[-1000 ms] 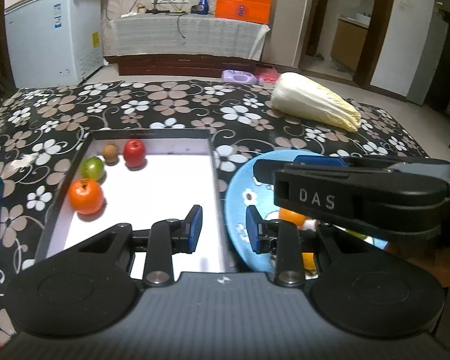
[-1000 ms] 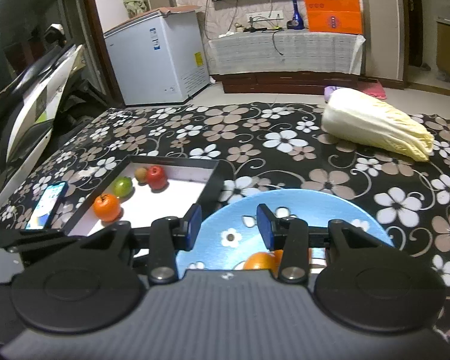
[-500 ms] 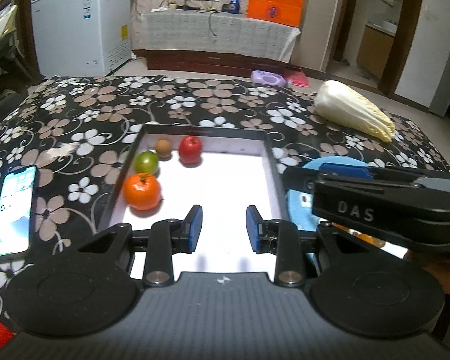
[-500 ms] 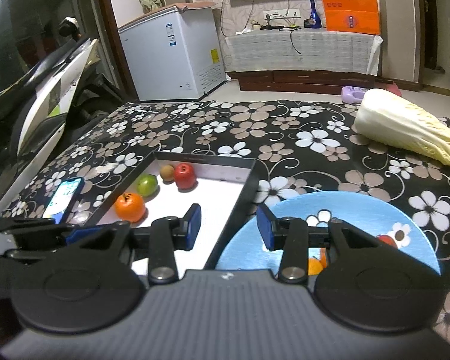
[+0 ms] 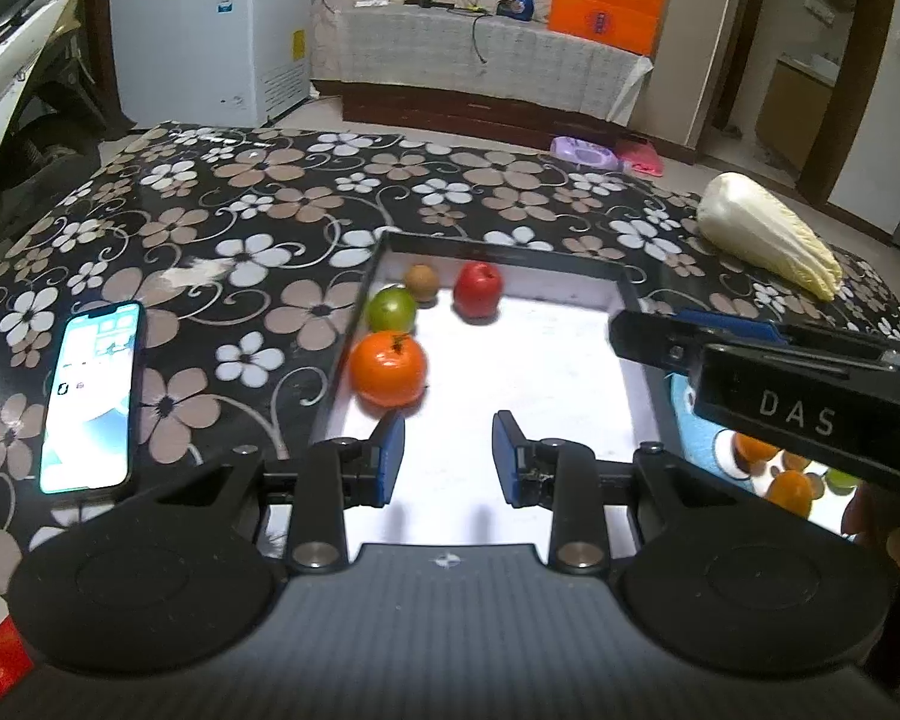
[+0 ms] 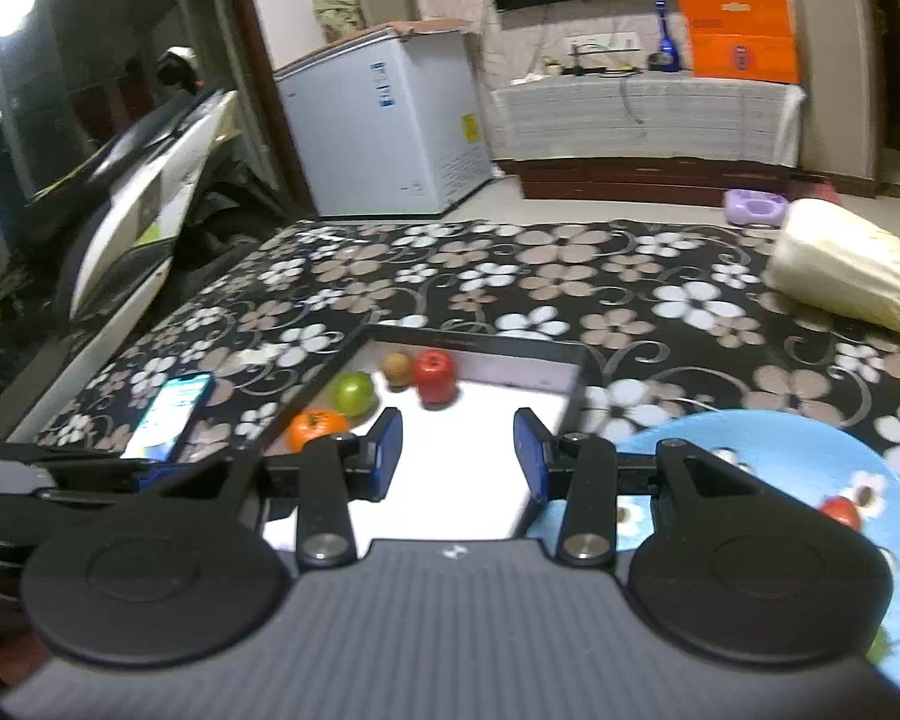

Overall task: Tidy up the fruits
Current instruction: 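Move both open grippers back over the white fruit tray, then close the right gripper on the large orange tomato while the left gripper moves toward the red tomato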

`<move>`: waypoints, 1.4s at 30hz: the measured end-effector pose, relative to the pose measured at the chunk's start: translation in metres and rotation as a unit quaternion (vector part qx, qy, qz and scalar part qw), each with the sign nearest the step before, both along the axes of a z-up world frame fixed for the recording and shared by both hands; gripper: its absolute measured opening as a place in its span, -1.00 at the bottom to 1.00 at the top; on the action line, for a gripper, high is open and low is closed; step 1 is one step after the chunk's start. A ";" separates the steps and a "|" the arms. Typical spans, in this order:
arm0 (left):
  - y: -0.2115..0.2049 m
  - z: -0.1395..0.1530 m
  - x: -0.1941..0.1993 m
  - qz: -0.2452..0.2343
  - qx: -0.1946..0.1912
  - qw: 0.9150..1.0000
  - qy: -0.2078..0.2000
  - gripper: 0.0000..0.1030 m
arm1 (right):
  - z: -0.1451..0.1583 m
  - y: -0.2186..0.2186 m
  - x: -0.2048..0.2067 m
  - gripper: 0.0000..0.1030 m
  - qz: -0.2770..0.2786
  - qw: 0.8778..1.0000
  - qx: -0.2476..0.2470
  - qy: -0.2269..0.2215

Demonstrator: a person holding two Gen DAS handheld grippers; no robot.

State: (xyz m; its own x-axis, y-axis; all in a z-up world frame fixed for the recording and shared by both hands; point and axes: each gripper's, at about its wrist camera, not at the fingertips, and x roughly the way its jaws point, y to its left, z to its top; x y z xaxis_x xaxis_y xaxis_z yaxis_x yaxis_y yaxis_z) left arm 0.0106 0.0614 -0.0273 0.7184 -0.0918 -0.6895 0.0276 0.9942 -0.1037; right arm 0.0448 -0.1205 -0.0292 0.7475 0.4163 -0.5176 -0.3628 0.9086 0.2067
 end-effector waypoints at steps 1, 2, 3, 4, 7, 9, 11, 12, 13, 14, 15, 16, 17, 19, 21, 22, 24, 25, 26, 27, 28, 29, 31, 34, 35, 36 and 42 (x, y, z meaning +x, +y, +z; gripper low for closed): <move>0.002 0.000 -0.001 0.001 0.000 1.000 0.001 -0.28 | 0.000 0.005 0.001 -0.15 0.012 1.000 0.004 0.000; 0.004 -0.001 -0.001 0.003 0.000 1.000 0.003 -0.28 | 0.000 0.010 0.002 -0.15 0.025 1.000 0.008 0.001; 0.007 -0.001 -0.001 0.004 0.000 1.000 0.005 -0.28 | 0.000 0.016 0.003 -0.15 0.040 0.999 0.012 0.002; 0.008 -0.002 -0.001 0.005 0.000 1.000 0.006 -0.28 | -0.001 0.023 0.004 -0.15 0.053 0.999 0.012 0.003; 0.013 -0.004 -0.001 0.007 0.009 1.000 0.013 -0.28 | -0.004 0.038 0.009 -0.16 0.080 0.997 0.010 0.018; 0.018 -0.007 -0.001 0.008 0.013 1.000 0.019 -0.28 | -0.007 0.045 0.015 -0.16 0.088 0.995 0.019 0.039; 0.023 -0.009 -0.002 0.011 0.018 0.999 0.024 -0.28 | -0.010 0.048 0.023 -0.16 0.091 0.994 0.025 0.058; 0.025 -0.010 -0.002 0.008 0.013 1.000 0.025 -0.28 | -0.012 0.049 0.028 -0.16 0.093 0.993 0.022 0.067; 0.028 -0.010 -0.002 0.006 0.007 1.000 0.027 -0.28 | -0.013 0.052 0.032 -0.16 0.095 0.993 0.013 0.069; 0.031 -0.010 -0.002 0.002 0.004 1.000 0.026 -0.28 | -0.013 0.055 0.035 -0.15 0.097 0.993 0.001 0.068; 0.031 -0.010 -0.002 -0.002 0.005 1.000 0.026 -0.28 | -0.011 0.059 0.039 -0.15 0.104 0.992 -0.015 0.064; 0.032 -0.011 -0.002 -0.007 0.006 1.000 0.025 -0.28 | -0.011 0.063 0.041 -0.15 0.112 0.991 -0.027 0.062; 0.032 -0.011 -0.002 -0.010 0.006 1.000 0.026 -0.28 | -0.011 0.066 0.043 -0.15 0.124 0.989 -0.037 0.065; 0.032 -0.011 -0.002 -0.013 0.004 1.000 0.027 -0.28 | -0.014 0.076 0.047 -0.15 0.155 0.983 -0.061 0.076; 0.030 -0.012 -0.001 -0.018 0.001 0.999 0.036 -0.28 | -0.023 0.086 0.049 -0.14 0.174 0.976 -0.096 0.084; 0.029 -0.012 -0.001 -0.016 0.007 0.999 0.037 -0.28 | -0.026 0.088 0.050 -0.15 0.173 0.976 -0.106 0.083; 0.027 -0.012 0.000 -0.024 0.002 0.999 0.036 -0.27 | -0.030 0.091 0.054 -0.15 0.170 0.975 -0.115 0.083; 0.027 -0.011 0.000 -0.027 -0.003 0.999 0.034 -0.27 | -0.031 0.092 0.056 -0.15 0.170 0.975 -0.113 0.085; 0.025 -0.011 0.000 -0.030 -0.001 0.999 0.032 -0.25 | -0.032 0.094 0.058 -0.15 0.172 0.975 -0.111 0.086; 0.023 -0.011 0.000 -0.031 0.002 0.999 0.032 -0.21 | -0.032 0.097 0.060 -0.15 0.173 0.975 -0.112 0.086; 0.022 -0.012 0.001 -0.032 0.003 0.999 0.033 -0.20 | -0.033 0.100 0.061 -0.15 0.175 0.974 -0.114 0.085; 0.022 -0.012 0.001 -0.033 0.002 0.999 0.034 -0.19 | -0.034 0.104 0.062 -0.15 0.179 0.973 -0.114 0.084; 0.022 -0.012 0.002 -0.033 0.002 0.999 0.034 -0.19 | -0.036 0.114 0.063 -0.05 0.188 0.971 -0.123 0.082; 0.024 -0.013 0.004 -0.030 0.001 0.999 0.033 -0.19 | -0.039 0.125 0.063 -0.07 0.186 0.968 -0.157 0.060; 0.025 -0.013 0.005 -0.027 0.001 0.999 0.033 -0.19 | -0.041 0.126 0.064 -0.12 0.184 0.968 -0.160 0.062; 0.026 -0.013 0.006 -0.025 0.000 0.999 0.033 -0.18 | -0.042 0.125 0.066 -0.15 0.182 0.969 -0.154 0.068; 0.025 -0.012 0.011 -0.021 -0.001 0.999 0.030 -0.17 | -0.040 0.114 0.067 -0.17 0.156 0.976 -0.140 0.064</move>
